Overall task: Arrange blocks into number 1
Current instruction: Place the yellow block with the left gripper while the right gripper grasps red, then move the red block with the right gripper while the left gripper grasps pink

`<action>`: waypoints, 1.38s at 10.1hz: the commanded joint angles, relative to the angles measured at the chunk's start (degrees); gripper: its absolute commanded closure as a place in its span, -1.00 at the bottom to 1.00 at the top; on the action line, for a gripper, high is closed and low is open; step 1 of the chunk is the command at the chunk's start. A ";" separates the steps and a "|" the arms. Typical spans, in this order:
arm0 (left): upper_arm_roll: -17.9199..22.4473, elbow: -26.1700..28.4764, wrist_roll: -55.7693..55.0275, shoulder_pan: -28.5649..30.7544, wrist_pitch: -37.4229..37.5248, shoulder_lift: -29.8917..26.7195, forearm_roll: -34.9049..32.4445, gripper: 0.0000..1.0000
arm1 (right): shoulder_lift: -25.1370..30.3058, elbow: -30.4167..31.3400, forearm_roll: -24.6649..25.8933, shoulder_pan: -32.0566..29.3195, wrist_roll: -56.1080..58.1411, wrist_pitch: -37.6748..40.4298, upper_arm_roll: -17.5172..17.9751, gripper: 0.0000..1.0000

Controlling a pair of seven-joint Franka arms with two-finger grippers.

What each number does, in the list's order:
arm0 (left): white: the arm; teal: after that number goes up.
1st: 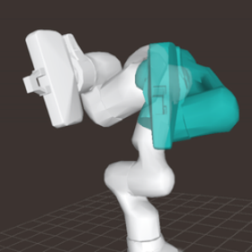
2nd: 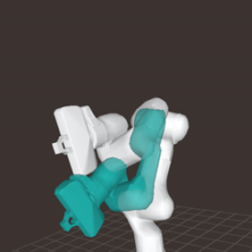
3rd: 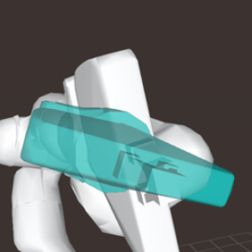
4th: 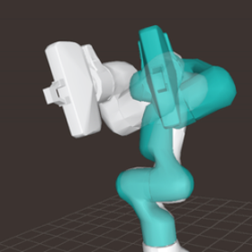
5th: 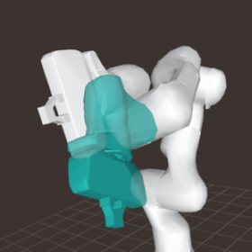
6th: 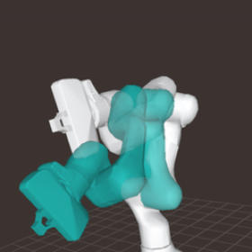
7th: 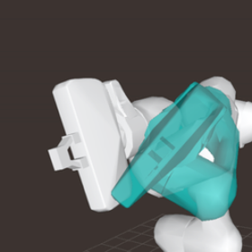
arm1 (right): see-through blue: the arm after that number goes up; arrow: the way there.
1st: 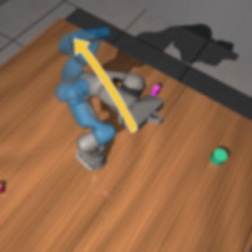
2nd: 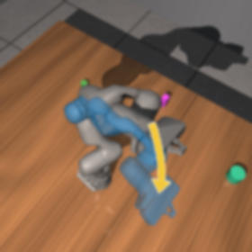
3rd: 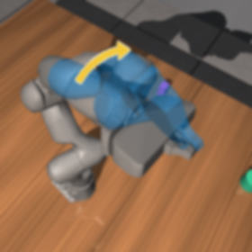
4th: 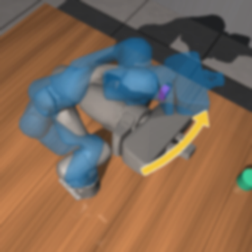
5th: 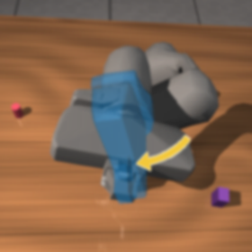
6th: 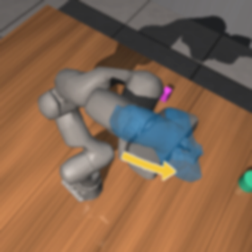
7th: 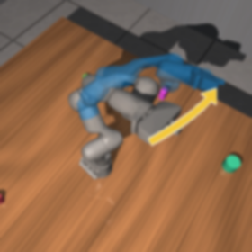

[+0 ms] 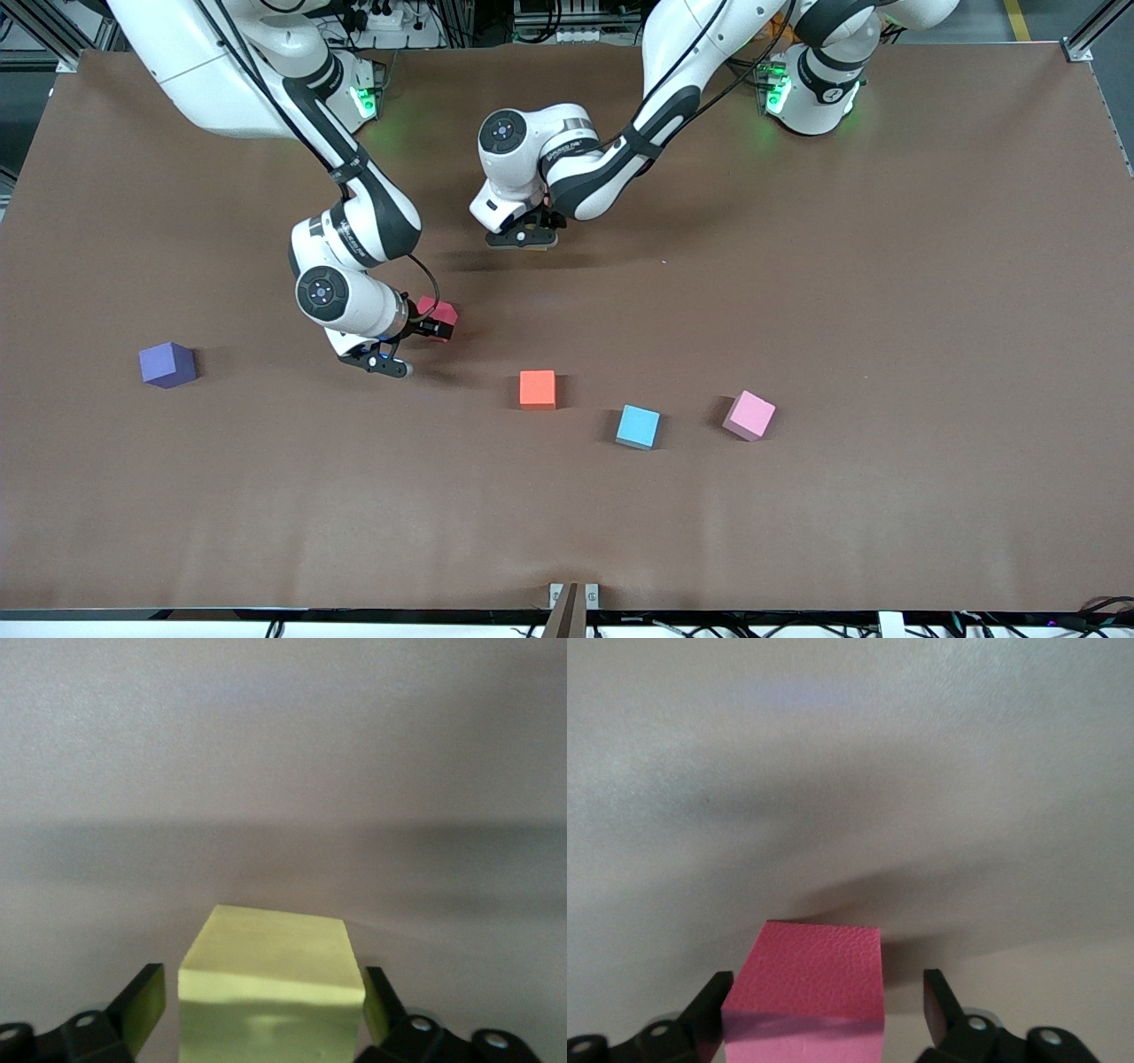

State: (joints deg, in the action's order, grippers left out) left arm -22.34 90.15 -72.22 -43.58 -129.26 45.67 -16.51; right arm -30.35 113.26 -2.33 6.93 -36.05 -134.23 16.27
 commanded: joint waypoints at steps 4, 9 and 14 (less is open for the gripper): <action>9.04 -1.82 -0.65 -0.10 1.21 -5.93 0.34 -1.00 | 0.46 1.26 -1.19 0.28 -0.60 -0.69 0.86 1.00; 14.60 -1.56 10.39 9.71 1.64 -8.23 0.51 -1.00 | 1.87 -8.04 -0.23 8.77 -1.03 5.55 0.95 1.00; 14.43 -1.91 25.68 24.04 1.65 -9.11 1.04 -1.00 | -1.28 -10.78 4.70 19.33 -1.04 4.68 0.87 1.00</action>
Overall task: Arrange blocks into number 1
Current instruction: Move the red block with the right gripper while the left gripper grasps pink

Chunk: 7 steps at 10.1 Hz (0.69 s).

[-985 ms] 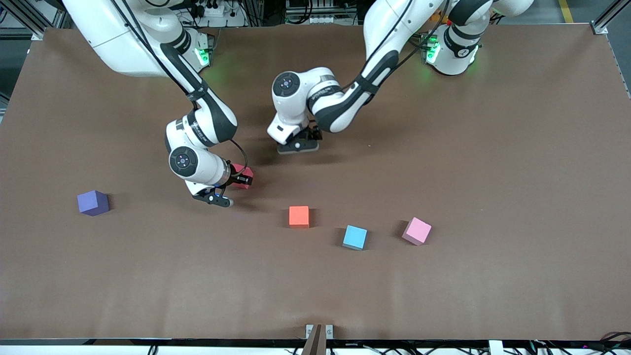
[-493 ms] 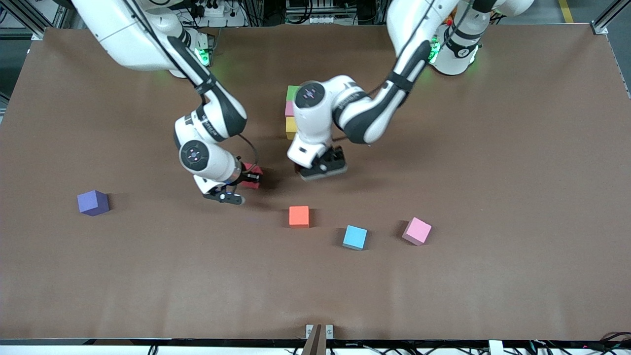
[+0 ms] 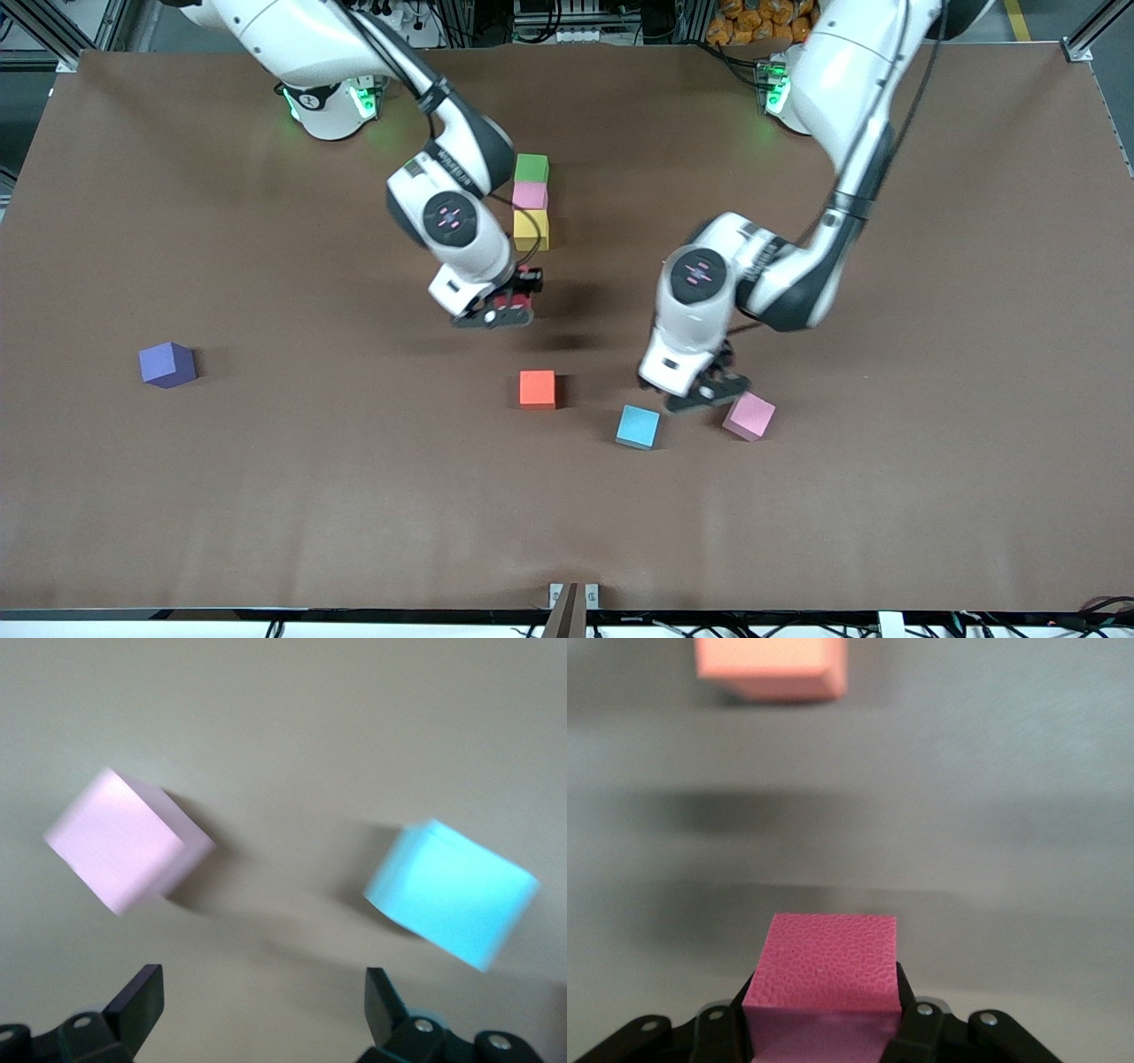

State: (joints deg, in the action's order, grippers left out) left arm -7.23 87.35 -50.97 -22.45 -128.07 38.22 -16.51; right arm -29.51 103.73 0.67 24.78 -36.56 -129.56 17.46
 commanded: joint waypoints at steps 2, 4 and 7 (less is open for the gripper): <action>-0.94 0.97 13.84 6.53 0.10 -0.17 1.82 -1.00 | -3.27 -0.55 2.24 2.64 -2.10 0.10 -0.32 1.00; -1.03 0.98 25.84 8.90 -0.07 0.19 3.84 -1.00 | -3.97 0.51 2.23 3.00 -5.09 -0.51 -0.24 1.00; -0.76 1.06 41.19 9.36 0.10 0.98 9.91 -1.00 | -5.64 0.60 2.15 3.26 -6.07 -1.66 -0.24 1.00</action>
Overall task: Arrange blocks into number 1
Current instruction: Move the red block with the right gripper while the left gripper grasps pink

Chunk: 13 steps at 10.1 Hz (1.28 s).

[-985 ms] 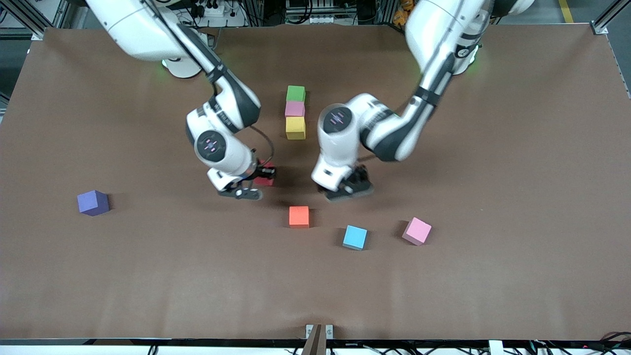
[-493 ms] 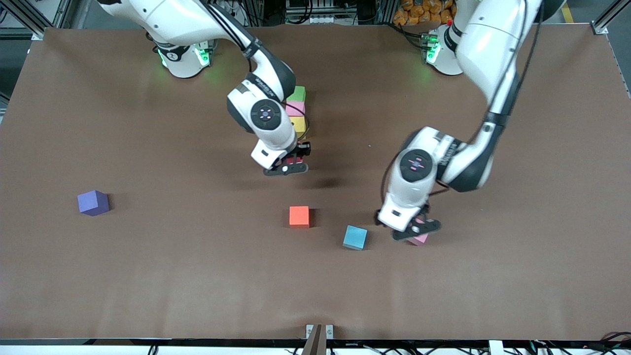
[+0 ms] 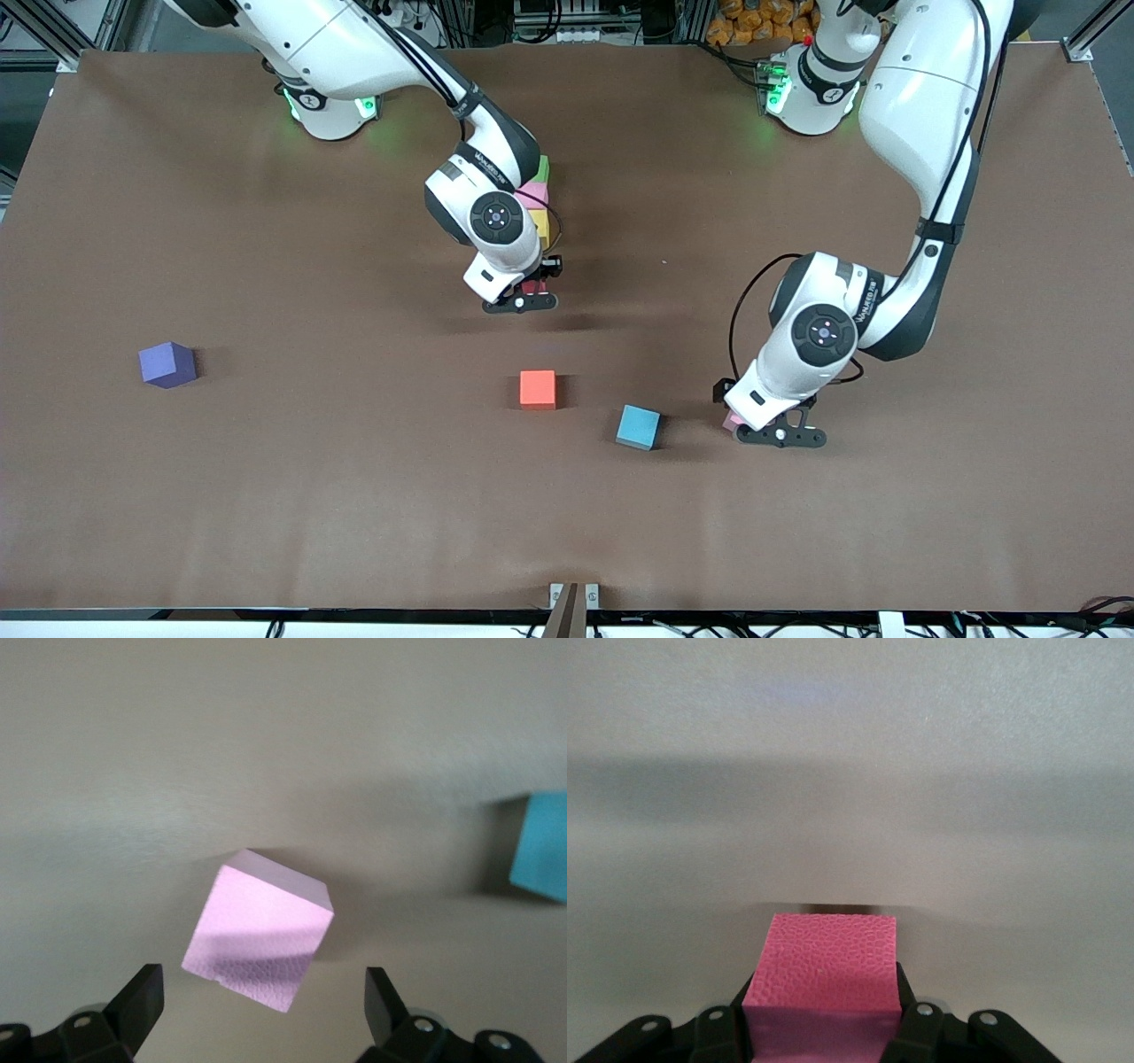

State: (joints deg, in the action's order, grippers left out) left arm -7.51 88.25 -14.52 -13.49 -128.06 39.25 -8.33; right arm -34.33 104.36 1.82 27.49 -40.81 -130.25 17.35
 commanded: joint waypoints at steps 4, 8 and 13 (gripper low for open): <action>-0.22 0.00 10.04 2.07 0.00 2.04 1.21 -1.00 | -1.01 1.37 0.91 0.64 -2.34 -1.24 0.84 1.00; -0.22 -1.24 7.41 1.27 -0.43 3.81 1.47 -1.00 | -0.92 2.60 0.91 0.38 -2.96 -1.24 1.98 1.00; -0.13 -5.27 2.14 0.75 -4.83 8.47 1.04 -1.00 | -0.74 3.66 1.09 0.02 -2.44 -1.15 1.98 1.00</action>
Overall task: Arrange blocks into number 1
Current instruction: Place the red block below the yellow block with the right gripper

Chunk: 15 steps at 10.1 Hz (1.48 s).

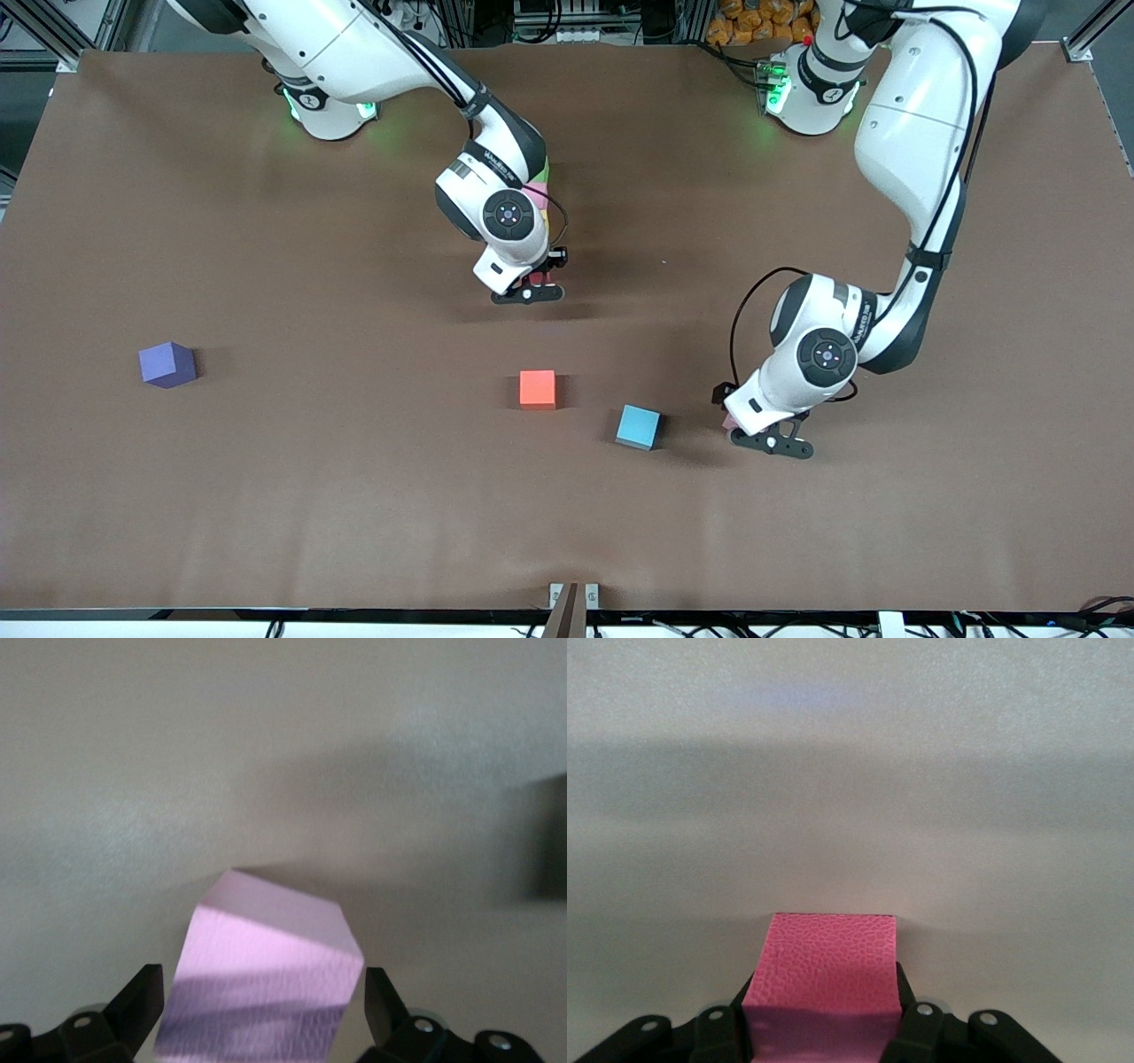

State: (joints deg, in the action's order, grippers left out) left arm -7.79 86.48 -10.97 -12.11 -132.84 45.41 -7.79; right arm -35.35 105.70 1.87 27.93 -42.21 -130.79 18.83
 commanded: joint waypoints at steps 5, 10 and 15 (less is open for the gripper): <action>0.14 -3.42 -5.98 -0.54 -0.05 1.70 0.50 0.99 | 0.37 2.76 1.12 -0.95 -0.50 -0.52 0.50 1.00; -0.30 -3.42 -21.52 -3.08 0.47 0.56 0.93 1.00 | 0.46 3.46 1.39 -1.13 0.82 -0.52 0.50 1.00; -3.01 -2.63 -31.81 -5.02 6.10 -3.75 1.11 1.00 | 0.28 3.90 1.47 -1.39 0.73 -0.70 0.50 0.09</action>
State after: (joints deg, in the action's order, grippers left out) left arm -9.82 82.51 -39.65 -16.93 -128.10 43.75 -7.71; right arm -34.94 106.46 1.91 27.78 -41.71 -130.80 18.89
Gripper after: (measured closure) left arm 0.396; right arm 0.441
